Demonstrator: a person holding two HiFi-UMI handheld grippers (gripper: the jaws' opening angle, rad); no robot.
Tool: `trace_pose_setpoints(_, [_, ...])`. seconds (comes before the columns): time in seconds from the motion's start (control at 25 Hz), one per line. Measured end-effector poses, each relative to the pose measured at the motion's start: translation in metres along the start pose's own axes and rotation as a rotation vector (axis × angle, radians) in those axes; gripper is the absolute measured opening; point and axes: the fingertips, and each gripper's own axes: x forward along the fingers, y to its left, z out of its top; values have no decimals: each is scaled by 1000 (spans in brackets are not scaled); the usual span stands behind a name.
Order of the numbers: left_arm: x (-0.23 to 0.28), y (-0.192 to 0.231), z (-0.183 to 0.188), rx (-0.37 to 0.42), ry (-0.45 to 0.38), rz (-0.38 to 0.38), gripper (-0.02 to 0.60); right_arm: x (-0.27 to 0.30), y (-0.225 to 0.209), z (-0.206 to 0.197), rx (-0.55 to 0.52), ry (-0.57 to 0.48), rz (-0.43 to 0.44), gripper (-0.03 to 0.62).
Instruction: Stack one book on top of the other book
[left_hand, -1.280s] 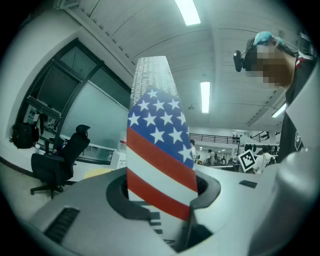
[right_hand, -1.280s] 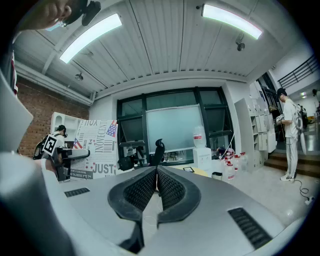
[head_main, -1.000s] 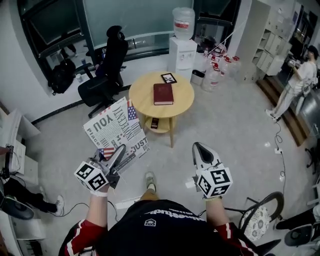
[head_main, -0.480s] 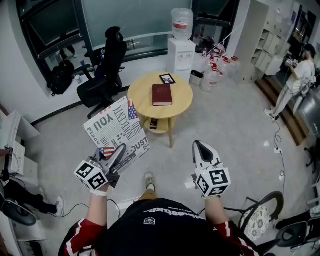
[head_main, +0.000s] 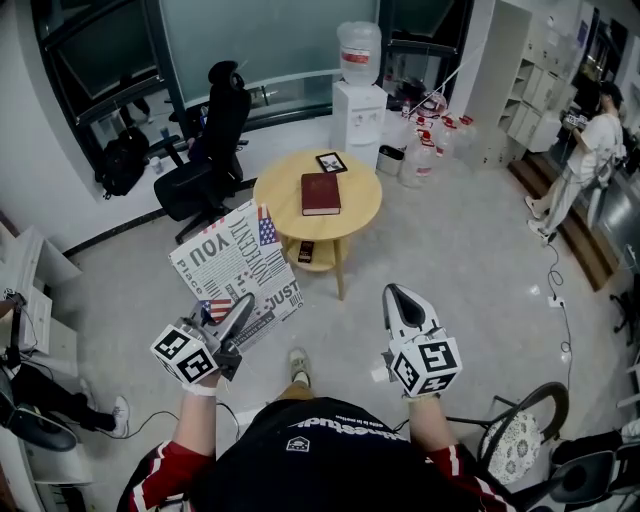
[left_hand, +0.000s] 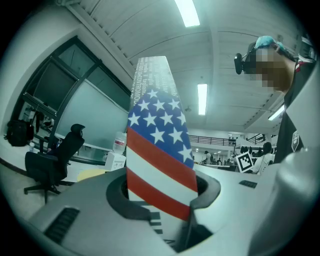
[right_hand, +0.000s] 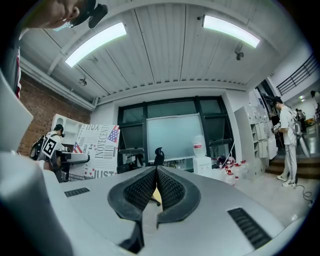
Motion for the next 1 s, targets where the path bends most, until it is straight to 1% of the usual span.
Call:
trace_pose_setpoints(0.08, [-1, -1, 0, -1, 4, -9, 170, 0, 2, 1, 13, -2, 10, 29])
trace_pose_setpoints(0.24, [-3, -5, 4, -10, 14, -4, 170, -2, 6, 4, 20, -6, 14, 29])
trace_pose_setpoints(0.56, [-4, -7, 3, 11, 29, -11, 170, -7, 5, 1, 39, -5, 11, 29])
trace_pose_setpoints(0.64, [-4, -6, 2, 17, 33, -15, 170, -6, 5, -1, 43, -1, 10, 29])
trace_pose_setpoints(0.8, [-4, -1, 0, -4, 40, -1, 169, -4, 6, -3, 44, 9, 10, 29])
trace_pose_setpoints(1.0, [-5, 11, -7, 12, 66, 9, 169, 3, 6, -6, 44, 11, -2, 29])
